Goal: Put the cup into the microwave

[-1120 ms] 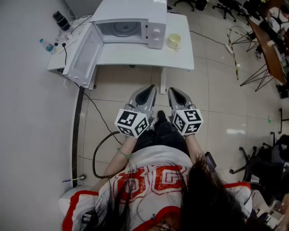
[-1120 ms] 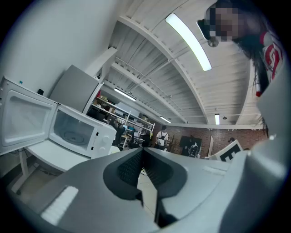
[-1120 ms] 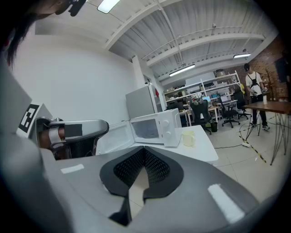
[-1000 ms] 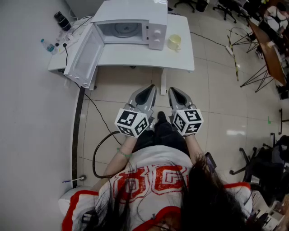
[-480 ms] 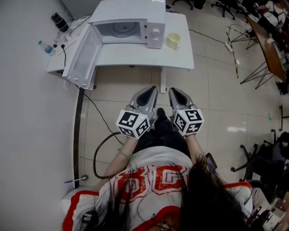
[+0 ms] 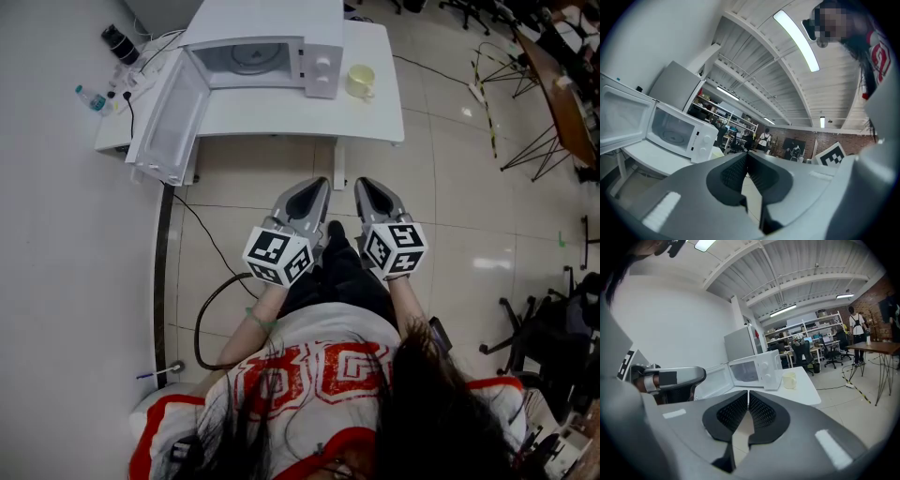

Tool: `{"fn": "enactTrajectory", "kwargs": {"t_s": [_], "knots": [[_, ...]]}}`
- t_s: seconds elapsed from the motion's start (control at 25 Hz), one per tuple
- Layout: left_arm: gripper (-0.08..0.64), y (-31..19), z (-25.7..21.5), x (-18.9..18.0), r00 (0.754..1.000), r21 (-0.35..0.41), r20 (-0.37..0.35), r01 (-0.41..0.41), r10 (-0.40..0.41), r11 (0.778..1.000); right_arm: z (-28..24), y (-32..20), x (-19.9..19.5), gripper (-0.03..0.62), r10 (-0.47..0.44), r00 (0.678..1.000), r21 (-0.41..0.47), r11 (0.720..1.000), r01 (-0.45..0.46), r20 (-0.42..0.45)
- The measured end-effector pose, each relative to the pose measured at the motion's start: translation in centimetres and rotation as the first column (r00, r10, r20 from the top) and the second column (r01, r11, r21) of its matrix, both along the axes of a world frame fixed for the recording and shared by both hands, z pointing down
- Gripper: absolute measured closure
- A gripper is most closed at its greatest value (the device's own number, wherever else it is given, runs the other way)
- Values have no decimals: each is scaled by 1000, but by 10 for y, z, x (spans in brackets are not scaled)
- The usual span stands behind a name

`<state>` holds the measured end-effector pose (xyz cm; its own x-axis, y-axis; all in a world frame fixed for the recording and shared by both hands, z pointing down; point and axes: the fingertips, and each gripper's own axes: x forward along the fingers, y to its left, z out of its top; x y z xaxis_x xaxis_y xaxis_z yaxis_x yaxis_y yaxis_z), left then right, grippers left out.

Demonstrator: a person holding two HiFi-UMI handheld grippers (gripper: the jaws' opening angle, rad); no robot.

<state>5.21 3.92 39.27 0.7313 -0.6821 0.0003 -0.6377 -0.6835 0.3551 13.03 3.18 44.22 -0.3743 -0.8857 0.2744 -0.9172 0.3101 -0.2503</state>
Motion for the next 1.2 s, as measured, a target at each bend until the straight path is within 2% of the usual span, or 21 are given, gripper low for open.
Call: {"fn": "enactTrajectory", "kwargs": {"t_s": [0.52, 1.2], "knots": [[560, -39, -1, 8, 1000, -2, 0, 20, -20, 1000, 2, -43, 14, 558, -6, 1000, -8, 1000, 6, -1], [560, -131, -3, 38, 999, -10, 1, 54, -54, 998, 8, -142, 51, 495, -32, 999, -6, 999, 32, -42]]}}
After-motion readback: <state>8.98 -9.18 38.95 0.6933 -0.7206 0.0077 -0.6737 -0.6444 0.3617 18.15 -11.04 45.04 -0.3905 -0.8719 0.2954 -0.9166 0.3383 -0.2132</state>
